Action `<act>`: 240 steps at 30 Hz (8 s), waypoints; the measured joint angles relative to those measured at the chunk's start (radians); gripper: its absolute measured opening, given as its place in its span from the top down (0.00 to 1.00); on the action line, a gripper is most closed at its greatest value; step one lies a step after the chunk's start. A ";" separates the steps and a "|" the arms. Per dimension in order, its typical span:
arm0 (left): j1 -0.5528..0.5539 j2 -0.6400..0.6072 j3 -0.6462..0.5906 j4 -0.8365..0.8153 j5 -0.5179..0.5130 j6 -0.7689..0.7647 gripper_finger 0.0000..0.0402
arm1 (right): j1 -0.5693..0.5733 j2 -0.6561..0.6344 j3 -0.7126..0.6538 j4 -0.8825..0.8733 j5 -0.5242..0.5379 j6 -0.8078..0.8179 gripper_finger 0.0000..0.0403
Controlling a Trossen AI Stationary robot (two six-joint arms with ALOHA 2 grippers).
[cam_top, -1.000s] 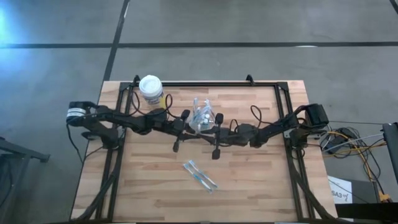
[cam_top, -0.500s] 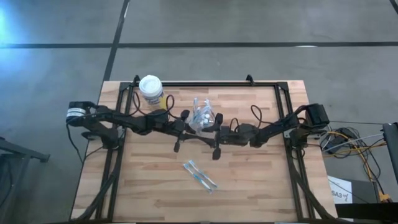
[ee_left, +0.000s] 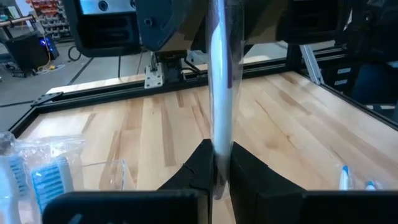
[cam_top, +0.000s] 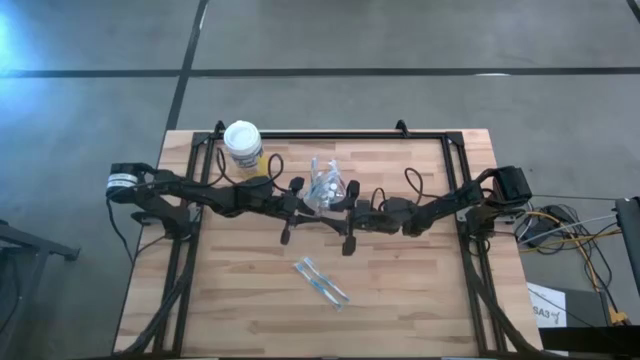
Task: Pick & Place toothbrushing station
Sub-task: Put the purple toothbrush into the right section of the transparent organizer, then put the blue toothbrush into the left section of the transparent organizer
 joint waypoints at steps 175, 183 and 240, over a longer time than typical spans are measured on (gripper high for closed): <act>0.004 -1.457 -0.467 -0.779 -0.171 0.037 0.99 | 0.051 -1.360 -0.721 -0.597 0.160 0.026 0.98; 0.003 -1.457 -0.471 -0.780 -0.171 0.014 0.99 | 0.051 -1.572 -0.720 -0.844 0.160 0.045 0.98; 0.004 -1.456 -0.474 -0.780 -0.166 -0.184 0.97 | 0.356 0.199 0.806 -1.847 0.335 0.841 0.97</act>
